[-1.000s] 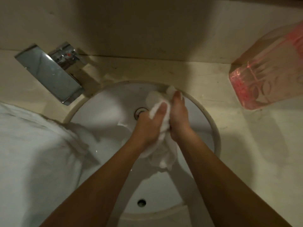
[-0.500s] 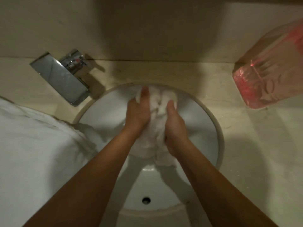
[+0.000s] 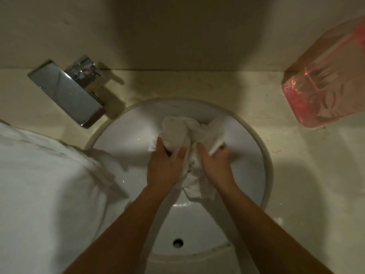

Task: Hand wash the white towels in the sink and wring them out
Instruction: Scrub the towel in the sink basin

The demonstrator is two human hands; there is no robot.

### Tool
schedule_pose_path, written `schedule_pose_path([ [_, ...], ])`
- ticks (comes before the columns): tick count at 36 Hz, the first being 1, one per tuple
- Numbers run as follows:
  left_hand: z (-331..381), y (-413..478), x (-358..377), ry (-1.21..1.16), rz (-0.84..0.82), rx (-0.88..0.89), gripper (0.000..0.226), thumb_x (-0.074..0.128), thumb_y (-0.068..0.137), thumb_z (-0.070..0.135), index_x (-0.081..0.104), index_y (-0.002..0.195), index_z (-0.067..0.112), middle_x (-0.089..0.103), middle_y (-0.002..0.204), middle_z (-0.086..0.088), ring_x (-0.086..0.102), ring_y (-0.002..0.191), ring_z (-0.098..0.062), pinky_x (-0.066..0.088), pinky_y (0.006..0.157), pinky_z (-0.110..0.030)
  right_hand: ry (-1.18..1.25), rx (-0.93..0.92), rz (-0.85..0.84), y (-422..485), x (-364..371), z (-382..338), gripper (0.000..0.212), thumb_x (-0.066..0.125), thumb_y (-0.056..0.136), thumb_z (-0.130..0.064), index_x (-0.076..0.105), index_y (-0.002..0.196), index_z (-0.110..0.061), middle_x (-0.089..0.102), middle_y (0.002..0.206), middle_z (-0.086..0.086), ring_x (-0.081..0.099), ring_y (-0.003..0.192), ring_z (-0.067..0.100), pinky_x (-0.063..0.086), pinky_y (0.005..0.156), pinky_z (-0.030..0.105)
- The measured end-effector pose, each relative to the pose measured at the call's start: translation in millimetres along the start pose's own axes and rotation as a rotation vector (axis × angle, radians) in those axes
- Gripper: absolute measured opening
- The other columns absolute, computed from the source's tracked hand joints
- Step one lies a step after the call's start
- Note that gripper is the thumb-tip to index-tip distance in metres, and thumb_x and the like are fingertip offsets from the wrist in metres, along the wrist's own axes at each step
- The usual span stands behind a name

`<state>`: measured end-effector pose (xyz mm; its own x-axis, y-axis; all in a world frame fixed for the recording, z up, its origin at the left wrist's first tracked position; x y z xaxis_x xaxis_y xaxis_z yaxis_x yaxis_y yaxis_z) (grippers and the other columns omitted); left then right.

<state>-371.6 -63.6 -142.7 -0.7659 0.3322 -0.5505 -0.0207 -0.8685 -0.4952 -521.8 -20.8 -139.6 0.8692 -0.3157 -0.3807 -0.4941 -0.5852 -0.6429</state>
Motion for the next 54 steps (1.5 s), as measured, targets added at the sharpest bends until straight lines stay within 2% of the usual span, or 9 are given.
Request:
schedule_pose_path([
  [3,-4,-1,12,0.132,0.042,0.080,0.116,0.033,0.081,0.088,0.021,0.165,0.010,0.051,0.157,-0.013,0.049,0.142,-0.035,0.038,0.119,-0.052,-0.112,0.039,-0.077,2,11,22,0.097,0.062,0.066,-0.100,0.070,0.124,-0.023,0.077,0.117,-0.002,0.073,0.112,0.025,0.059,0.100,0.048],
  [7,-8,8,20,-0.042,0.081,0.064,0.082,0.048,0.097,0.070,0.040,0.157,0.014,0.065,0.142,-0.010,0.062,0.129,-0.032,0.052,0.104,-0.043,-0.025,-0.113,-0.063,2,6,-1,0.019,0.055,0.110,-0.036,0.066,0.118,-0.023,0.072,0.107,-0.004,0.069,0.111,0.019,0.051,0.083,0.016],
  [15,6,17,-13,-0.484,0.297,-0.042,0.042,0.043,0.113,0.037,0.055,0.147,0.017,0.058,0.127,0.009,0.054,0.116,-0.002,0.036,0.081,0.006,-0.020,-0.179,0.140,11,-25,2,0.027,0.057,0.106,-0.026,0.061,0.131,-0.017,0.072,0.117,0.004,0.070,0.113,0.025,0.057,0.097,0.042],
  [20,28,12,5,-0.543,0.175,-0.026,0.041,0.039,0.114,0.039,0.059,0.147,0.025,0.059,0.139,0.014,0.051,0.129,0.000,0.038,0.105,-0.013,0.173,-0.058,-0.097,-5,14,-36,0.032,0.055,0.108,-0.038,0.061,0.135,-0.021,0.072,0.116,-0.001,0.070,0.105,0.018,0.053,0.083,0.030],
  [25,36,13,14,-0.492,0.159,-0.055,0.043,0.043,0.110,0.051,0.061,0.143,0.029,0.064,0.127,0.011,0.060,0.112,-0.008,0.044,0.087,-0.017,0.225,0.031,-0.273,-22,29,-49,0.072,0.024,0.108,-0.068,0.025,0.169,-0.031,0.042,0.167,0.000,0.045,0.149,0.022,0.038,0.124,0.044],
  [36,53,-3,6,-0.490,0.171,0.044,0.026,0.053,0.109,0.042,0.070,0.095,0.028,0.070,0.087,0.013,0.066,0.079,0.009,0.047,0.070,-0.010,0.148,0.048,-0.117,-16,15,-59,0.062,0.020,0.113,-0.059,0.069,0.115,-0.021,0.075,0.111,0.004,0.069,0.097,0.015,0.053,0.092,0.033],
  [40,56,14,-3,-0.453,0.200,-0.003,0.038,0.053,0.108,0.047,0.072,0.089,0.021,0.074,0.086,0.002,0.070,0.086,-0.017,0.054,0.081,-0.036,0.064,-0.024,-0.181,-41,12,-58,0.061,0.017,0.113,-0.057,0.058,0.147,-0.027,0.061,0.121,-0.007,0.058,0.111,0.012,0.045,0.098,0.029],
  [46,66,-12,12,-0.525,0.060,0.108,0.028,0.055,0.109,0.036,0.071,0.088,0.027,0.070,0.078,0.010,0.064,0.071,0.006,0.044,0.066,-0.009,0.161,0.073,0.042,6,1,-75,0.069,0.023,0.113,-0.059,0.070,0.125,-0.010,0.072,0.112,0.005,0.068,0.104,0.024,0.052,0.099,0.036],
  [54,65,15,-12,-0.507,0.221,0.013,0.033,0.054,0.109,0.038,0.074,0.089,0.021,0.074,0.082,0.007,0.067,0.074,0.003,0.052,0.075,-0.024,-0.007,-0.067,-0.162,-40,9,-73,0.067,0.016,0.113,-0.057,0.059,0.150,-0.020,0.058,0.123,-0.004,0.057,0.127,0.018,0.042,0.107,0.031],
])
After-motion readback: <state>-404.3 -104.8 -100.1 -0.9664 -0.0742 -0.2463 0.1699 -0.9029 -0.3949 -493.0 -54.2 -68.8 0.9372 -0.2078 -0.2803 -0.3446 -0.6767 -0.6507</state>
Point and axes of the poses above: each hand's wrist, its own y-axis towards the middle knuckle, its own x-axis out of the palm, z = x × y, the point moved 2 cm from there along y, towards the middle knuckle
